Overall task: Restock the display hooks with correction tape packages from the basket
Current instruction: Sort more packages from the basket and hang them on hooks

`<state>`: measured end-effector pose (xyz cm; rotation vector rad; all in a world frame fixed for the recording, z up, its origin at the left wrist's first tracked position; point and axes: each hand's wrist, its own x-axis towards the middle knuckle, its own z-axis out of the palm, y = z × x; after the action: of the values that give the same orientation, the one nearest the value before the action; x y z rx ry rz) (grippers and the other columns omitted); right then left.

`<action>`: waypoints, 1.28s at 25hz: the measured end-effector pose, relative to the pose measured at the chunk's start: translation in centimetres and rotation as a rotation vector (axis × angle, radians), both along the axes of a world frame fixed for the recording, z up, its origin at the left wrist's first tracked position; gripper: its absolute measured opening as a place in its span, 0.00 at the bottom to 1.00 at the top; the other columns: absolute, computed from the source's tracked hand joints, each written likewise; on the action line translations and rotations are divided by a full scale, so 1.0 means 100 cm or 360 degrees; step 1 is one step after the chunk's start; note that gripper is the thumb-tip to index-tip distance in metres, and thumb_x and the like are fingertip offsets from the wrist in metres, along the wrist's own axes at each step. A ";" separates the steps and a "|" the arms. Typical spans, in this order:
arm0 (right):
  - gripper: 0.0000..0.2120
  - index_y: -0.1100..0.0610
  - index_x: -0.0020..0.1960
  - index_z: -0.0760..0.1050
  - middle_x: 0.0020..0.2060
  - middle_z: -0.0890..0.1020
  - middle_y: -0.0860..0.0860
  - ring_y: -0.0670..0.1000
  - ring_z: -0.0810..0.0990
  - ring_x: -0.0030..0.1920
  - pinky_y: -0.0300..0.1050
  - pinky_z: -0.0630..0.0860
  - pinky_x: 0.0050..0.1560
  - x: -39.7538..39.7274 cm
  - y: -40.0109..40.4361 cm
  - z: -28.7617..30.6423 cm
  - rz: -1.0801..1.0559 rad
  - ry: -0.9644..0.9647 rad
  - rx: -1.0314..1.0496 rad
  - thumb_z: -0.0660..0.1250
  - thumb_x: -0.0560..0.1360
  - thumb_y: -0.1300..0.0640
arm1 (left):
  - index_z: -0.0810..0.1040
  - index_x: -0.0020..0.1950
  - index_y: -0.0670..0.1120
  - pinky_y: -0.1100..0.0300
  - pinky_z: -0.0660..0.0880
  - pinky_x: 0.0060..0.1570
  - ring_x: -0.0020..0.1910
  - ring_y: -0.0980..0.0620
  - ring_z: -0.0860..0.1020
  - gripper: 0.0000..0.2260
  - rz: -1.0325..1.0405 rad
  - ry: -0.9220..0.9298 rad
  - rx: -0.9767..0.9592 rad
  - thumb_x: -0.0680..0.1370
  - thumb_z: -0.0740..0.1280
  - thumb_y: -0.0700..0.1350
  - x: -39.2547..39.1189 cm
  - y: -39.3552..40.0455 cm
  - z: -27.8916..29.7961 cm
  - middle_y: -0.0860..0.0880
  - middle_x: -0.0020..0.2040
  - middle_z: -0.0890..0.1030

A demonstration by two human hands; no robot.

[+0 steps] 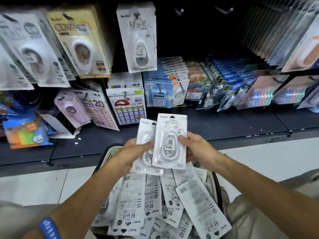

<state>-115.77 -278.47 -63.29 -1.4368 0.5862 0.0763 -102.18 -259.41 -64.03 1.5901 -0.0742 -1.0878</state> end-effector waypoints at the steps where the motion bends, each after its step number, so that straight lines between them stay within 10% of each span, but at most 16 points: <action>1: 0.11 0.52 0.59 0.79 0.39 0.87 0.50 0.51 0.85 0.33 0.43 0.78 0.27 0.001 0.015 -0.003 -0.0023 0.0039 -0.0083 0.59 0.85 0.52 | 0.82 0.64 0.45 0.50 0.82 0.50 0.52 0.45 0.86 0.24 -0.0026 0.0193 -0.0133 0.74 0.70 0.59 -0.004 -0.005 0.004 0.44 0.56 0.87; 5: 0.22 0.57 0.48 0.79 0.30 0.84 0.53 0.52 0.82 0.25 0.42 0.76 0.24 0.001 0.025 -0.011 0.0365 0.0268 -0.0730 0.56 0.83 0.40 | 0.83 0.62 0.41 0.56 0.84 0.44 0.49 0.46 0.87 0.19 -0.0119 0.0035 -0.0117 0.72 0.78 0.43 -0.025 -0.013 0.005 0.44 0.51 0.88; 9: 0.20 0.50 0.67 0.73 0.61 0.82 0.49 0.54 0.81 0.58 0.45 0.77 0.53 -0.020 0.001 -0.031 0.1381 0.0704 -0.1654 0.69 0.77 0.47 | 0.84 0.58 0.42 0.54 0.84 0.40 0.42 0.45 0.87 0.15 0.0126 -0.0054 0.0114 0.72 0.77 0.35 -0.012 -0.005 0.003 0.44 0.47 0.88; 12: 0.31 0.56 0.70 0.71 0.64 0.79 0.53 0.55 0.79 0.61 0.48 0.77 0.58 -0.037 0.007 -0.050 0.1904 0.1080 -0.1783 0.78 0.71 0.52 | 0.83 0.58 0.43 0.56 0.82 0.32 0.38 0.45 0.87 0.15 0.0186 -0.0016 0.0188 0.72 0.75 0.35 0.000 0.001 0.004 0.44 0.44 0.88; 16: 0.08 0.49 0.44 0.74 0.44 0.79 0.46 0.53 0.79 0.47 0.48 0.76 0.46 -0.006 -0.017 0.008 0.1373 0.0599 -0.1730 0.74 0.74 0.51 | 0.76 0.60 0.43 0.52 0.82 0.39 0.42 0.43 0.86 0.24 0.0362 -0.0224 0.0355 0.67 0.79 0.32 0.003 0.000 -0.004 0.44 0.49 0.87; 21: 0.14 0.49 0.40 0.68 0.35 0.73 0.45 0.50 0.72 0.31 0.49 0.70 0.26 -0.010 0.002 0.062 0.0190 -0.0652 -0.2305 0.73 0.73 0.59 | 0.80 0.61 0.43 0.51 0.83 0.43 0.42 0.44 0.86 0.19 0.0468 -0.0167 0.0158 0.71 0.75 0.33 0.004 -0.006 0.002 0.45 0.48 0.88; 27: 0.24 0.56 0.47 0.70 0.41 0.81 0.53 0.53 0.78 0.35 0.43 0.69 0.21 -0.012 0.039 0.015 0.0584 -0.0936 -0.3008 0.78 0.56 0.68 | 0.83 0.64 0.44 0.48 0.83 0.46 0.53 0.42 0.86 0.24 0.0217 0.0403 -0.0374 0.80 0.64 0.61 -0.004 -0.012 0.029 0.41 0.58 0.86; 32: 0.09 0.52 0.52 0.70 0.49 0.76 0.47 0.50 0.76 0.46 0.47 0.75 0.37 -0.016 0.045 -0.008 0.0524 -0.0895 -0.2028 0.65 0.74 0.60 | 0.83 0.57 0.40 0.54 0.83 0.34 0.39 0.46 0.86 0.17 0.0485 -0.0015 -0.0050 0.70 0.78 0.35 -0.005 -0.014 0.028 0.42 0.46 0.88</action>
<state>-117.40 -273.94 -64.06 -2.6365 -0.1712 -0.5194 -102.63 -260.81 -61.27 1.5202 0.1403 -0.8371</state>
